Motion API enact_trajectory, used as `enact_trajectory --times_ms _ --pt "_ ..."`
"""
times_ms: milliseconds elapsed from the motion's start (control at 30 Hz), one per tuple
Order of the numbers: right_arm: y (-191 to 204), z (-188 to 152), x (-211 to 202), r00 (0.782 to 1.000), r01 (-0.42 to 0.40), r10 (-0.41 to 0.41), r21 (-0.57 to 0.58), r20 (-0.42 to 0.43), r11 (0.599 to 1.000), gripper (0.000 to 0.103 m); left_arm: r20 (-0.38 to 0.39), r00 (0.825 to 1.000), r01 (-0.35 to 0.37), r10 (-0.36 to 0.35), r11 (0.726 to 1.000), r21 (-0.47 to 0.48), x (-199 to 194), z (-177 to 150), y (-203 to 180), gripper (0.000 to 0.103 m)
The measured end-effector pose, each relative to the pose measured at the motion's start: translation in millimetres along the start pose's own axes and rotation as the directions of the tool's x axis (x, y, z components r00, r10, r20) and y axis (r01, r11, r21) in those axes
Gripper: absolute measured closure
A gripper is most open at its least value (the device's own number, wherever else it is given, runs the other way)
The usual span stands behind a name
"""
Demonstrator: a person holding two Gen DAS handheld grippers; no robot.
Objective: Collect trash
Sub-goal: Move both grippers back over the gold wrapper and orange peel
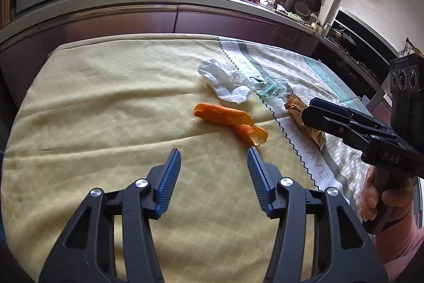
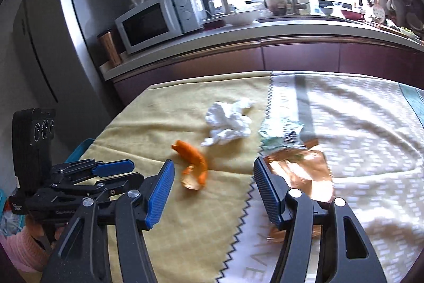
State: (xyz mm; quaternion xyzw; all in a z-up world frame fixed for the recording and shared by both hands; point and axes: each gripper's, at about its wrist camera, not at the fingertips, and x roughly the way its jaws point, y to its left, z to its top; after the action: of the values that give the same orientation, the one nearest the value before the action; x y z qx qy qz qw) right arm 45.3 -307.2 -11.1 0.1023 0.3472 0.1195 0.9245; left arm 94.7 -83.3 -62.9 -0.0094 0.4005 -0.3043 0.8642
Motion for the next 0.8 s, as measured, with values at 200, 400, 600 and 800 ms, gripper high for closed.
enact_trajectory --times_ms 200,400,600,800 --pt "-40.4 -10.8 -4.6 0.994 0.108 -0.107 0.057 -0.016 0.993 0.043 -0.054 0.998 0.008 -0.008 1.000 0.002 29.8 16.0 -19.4 0.044" --pt "-46.3 -18.2 4.4 0.990 0.136 -0.134 0.040 -0.045 0.990 0.043 -0.099 0.995 0.007 -0.008 1.000 -0.003 50.0 24.6 -28.5 0.044" --pt "-40.3 -20.3 12.4 0.984 0.163 -0.163 -0.009 -0.065 0.987 0.047 -0.112 0.993 -0.021 0.021 1.000 -0.001 61.0 28.3 -33.3 0.050" --pt "-43.4 -21.8 12.6 0.986 0.148 -0.148 0.003 -0.080 0.989 0.074 -0.120 0.993 -0.008 0.006 1.000 -0.015 60.9 27.2 -29.9 0.087"
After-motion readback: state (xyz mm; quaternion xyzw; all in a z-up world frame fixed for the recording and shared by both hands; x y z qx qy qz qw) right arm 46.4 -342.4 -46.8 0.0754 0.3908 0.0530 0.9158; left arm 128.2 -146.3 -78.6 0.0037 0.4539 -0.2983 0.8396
